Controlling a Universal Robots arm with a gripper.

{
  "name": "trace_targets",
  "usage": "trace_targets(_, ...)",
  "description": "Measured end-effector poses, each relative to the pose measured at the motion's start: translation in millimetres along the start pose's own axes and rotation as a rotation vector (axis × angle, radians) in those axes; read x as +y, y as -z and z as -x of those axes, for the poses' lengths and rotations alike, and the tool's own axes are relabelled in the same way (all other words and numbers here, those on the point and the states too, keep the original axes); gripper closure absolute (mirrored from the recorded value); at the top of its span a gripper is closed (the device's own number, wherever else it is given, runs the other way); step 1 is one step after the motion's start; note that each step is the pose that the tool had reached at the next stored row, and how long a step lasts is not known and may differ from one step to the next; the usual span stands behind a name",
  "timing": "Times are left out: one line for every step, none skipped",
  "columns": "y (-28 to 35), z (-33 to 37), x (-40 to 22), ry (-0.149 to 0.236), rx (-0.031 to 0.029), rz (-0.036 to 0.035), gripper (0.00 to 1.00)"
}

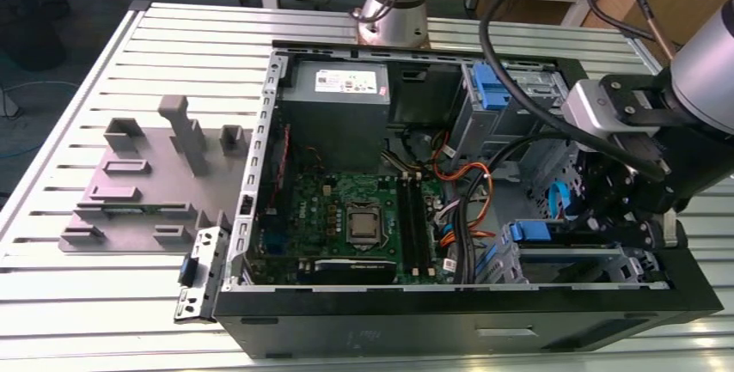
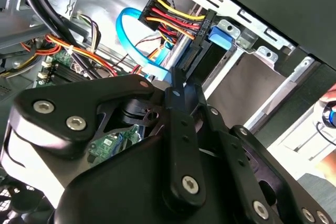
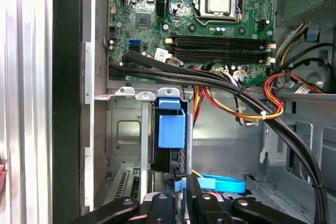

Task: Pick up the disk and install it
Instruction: 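Insert the first disk wire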

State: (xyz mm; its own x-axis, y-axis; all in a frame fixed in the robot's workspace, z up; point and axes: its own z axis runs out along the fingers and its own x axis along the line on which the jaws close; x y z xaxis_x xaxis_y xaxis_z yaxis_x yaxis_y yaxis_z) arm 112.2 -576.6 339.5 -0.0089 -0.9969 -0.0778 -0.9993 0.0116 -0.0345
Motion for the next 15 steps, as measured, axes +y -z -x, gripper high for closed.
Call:
trace_targets(1.4,0.1,-0.1,0.0,0.0,0.0,0.76)
trace_targets(2.7,0.2,-0.1,0.0,0.0,0.0,0.76)
trace_targets(3.8,0.3,-0.1,0.0,0.0,0.0,0.76)
trace_targets(5.1,0.4,-0.2,0.0,0.0,0.0,0.76)
trace_targets(6.4,0.5,-0.3,0.0,0.0001,0.0,0.76)
trace_targets(7.5,0.6,-0.3,0.0,0.0001,0.0,0.76)
trace_targets(8.6,0.7,-0.3,0.0,0.0001,0.0,0.76)
trace_targets(9.7,0.7,-0.4,0.0,0.0,0.0,0.76)
trace_targets(10.9,0.8,-0.4,0.0,0.0001,0.0,0.76)
trace_targets(11.9,0.9,-0.5,0.0,0.0,0.0,0.76)
trace_targets(12.9,1.0,-0.5,0.0,0.0,0.0,0.76)
trace_targets(13.9,1.1,-0.5,0.0,0.0,0.0,0.76)
trace_targets(14.9,1.1,-0.6,0.0,0.0,0.0,0.76)
trace_targets(15.6,1.2,-0.6,0.0,-0.0001,0.0,0.76)
trace_targets(15.6,1.2,-0.6,0.0,-0.0002,0.0,0.76)
